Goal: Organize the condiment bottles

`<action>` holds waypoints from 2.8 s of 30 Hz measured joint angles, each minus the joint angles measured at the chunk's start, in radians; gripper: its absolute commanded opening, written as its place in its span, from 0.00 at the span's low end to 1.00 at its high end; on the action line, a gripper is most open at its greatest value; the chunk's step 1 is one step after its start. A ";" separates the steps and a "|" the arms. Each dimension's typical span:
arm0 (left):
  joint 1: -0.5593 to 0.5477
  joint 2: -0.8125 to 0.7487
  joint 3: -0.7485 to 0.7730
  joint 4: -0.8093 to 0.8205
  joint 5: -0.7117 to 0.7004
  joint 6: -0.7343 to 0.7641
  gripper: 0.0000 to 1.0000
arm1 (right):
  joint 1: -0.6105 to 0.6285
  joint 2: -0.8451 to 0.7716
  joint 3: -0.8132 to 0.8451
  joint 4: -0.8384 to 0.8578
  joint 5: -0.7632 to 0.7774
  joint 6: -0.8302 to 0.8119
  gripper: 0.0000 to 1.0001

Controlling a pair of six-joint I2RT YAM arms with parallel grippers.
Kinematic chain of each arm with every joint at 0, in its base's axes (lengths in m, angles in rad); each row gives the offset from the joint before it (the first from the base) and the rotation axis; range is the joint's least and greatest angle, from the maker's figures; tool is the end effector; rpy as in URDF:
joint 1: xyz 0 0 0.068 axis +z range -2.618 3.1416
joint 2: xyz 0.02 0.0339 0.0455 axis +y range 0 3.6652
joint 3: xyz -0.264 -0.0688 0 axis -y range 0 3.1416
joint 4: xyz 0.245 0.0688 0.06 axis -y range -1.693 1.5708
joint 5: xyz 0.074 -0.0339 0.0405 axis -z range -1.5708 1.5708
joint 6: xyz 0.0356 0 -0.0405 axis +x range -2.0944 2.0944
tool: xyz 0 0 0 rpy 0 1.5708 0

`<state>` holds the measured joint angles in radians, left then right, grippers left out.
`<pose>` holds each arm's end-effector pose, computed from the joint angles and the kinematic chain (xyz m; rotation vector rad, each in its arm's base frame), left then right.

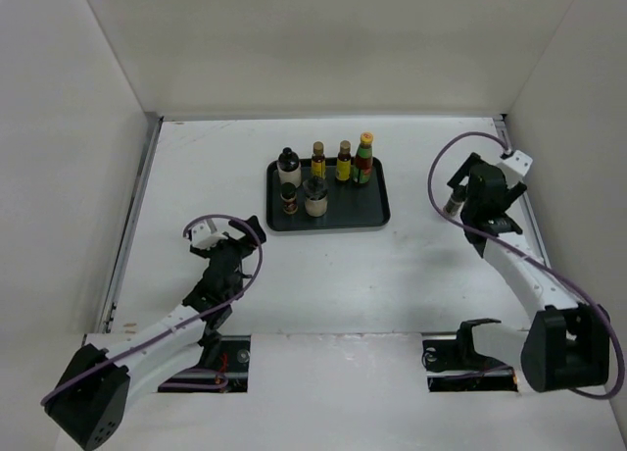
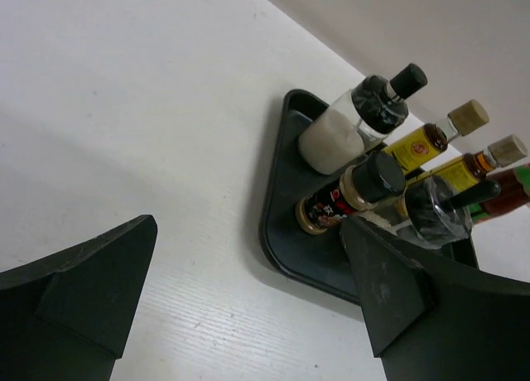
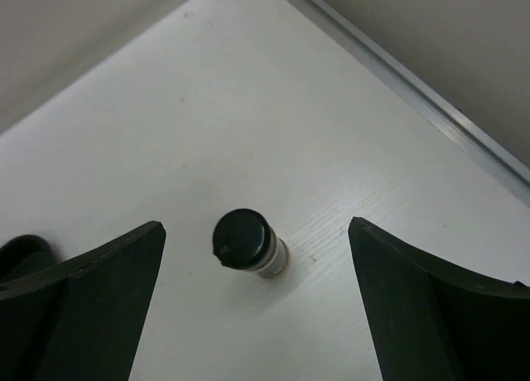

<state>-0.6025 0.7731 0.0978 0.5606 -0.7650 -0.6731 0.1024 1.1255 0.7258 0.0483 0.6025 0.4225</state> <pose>0.1448 -0.0697 0.1801 -0.6165 1.5451 -0.3250 0.2531 0.0057 0.2761 0.6805 1.7352 -0.2165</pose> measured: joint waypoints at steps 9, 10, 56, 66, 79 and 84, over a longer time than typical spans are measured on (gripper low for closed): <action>-0.030 0.041 -0.001 0.054 0.057 -0.039 1.00 | -0.017 0.244 0.066 -0.064 -0.090 -0.023 0.90; -0.032 0.041 -0.001 0.057 0.058 -0.041 1.00 | -0.017 0.256 0.069 -0.065 -0.094 -0.024 0.87; -0.013 0.130 -0.001 0.095 0.069 -0.044 1.00 | 0.569 0.649 0.395 0.013 -0.103 -0.071 0.70; -0.013 0.153 0.000 0.094 0.069 -0.044 1.00 | 0.580 0.560 0.343 0.012 -0.101 -0.061 1.00; 0.039 0.139 0.142 -0.182 0.063 -0.058 1.00 | 0.455 0.037 -0.045 0.173 0.005 0.043 1.00; 0.048 0.086 0.207 -0.351 0.066 -0.068 1.00 | 0.347 0.052 -0.163 0.175 0.034 0.134 1.00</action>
<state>-0.5541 0.8589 0.3046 0.2096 -0.6994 -0.7414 0.4496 1.1774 0.5629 0.2237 0.6361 0.5568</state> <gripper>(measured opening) 0.997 0.999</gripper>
